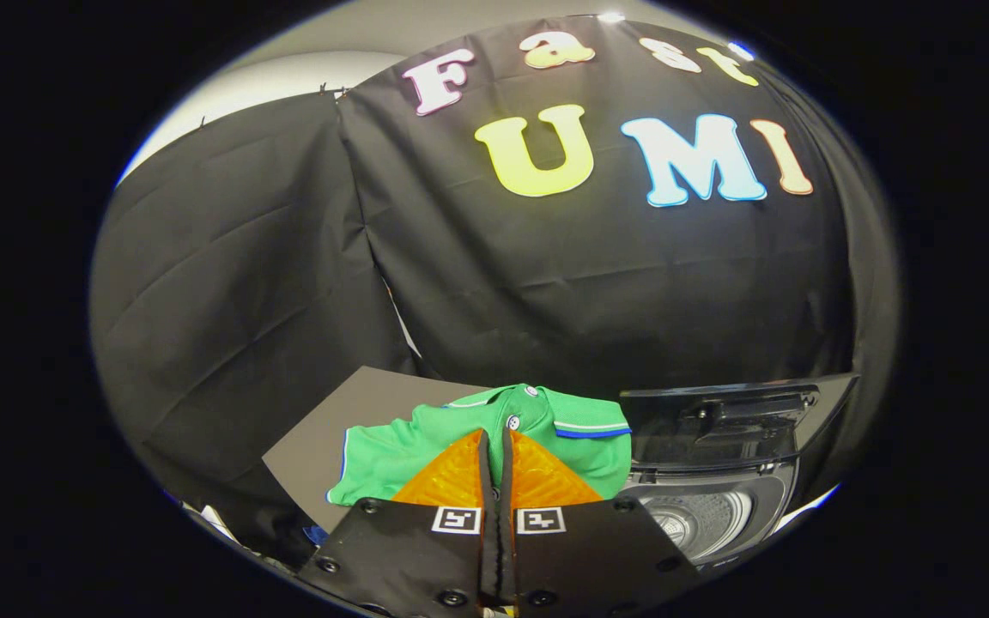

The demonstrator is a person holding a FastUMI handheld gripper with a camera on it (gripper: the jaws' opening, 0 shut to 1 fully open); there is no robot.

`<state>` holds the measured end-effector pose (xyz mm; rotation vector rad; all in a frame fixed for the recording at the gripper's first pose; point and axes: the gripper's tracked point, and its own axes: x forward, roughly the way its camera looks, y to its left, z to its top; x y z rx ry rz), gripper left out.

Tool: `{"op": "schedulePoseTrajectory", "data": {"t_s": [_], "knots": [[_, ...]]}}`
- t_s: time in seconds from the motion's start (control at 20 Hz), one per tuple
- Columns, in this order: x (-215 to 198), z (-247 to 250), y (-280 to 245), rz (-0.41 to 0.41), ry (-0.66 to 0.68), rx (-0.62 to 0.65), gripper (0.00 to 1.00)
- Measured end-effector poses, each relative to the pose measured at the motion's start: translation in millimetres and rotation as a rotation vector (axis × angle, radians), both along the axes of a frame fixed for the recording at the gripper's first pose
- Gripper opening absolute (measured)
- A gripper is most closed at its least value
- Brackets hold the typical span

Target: Put the clothes into the washing machine and then close the washing machine lid.

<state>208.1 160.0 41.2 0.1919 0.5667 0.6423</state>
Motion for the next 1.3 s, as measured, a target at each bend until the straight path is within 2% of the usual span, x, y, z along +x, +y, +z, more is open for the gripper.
{"op": "schedulePoseTrajectory", "data": {"t_s": [0.95,1.3], "knots": [[18.4,-40.2,-150.5,-0.162,0.067,0.0,0.01],[21.6,-88.8,-179.3,-0.179,0.095,-0.063,0.01]]}}
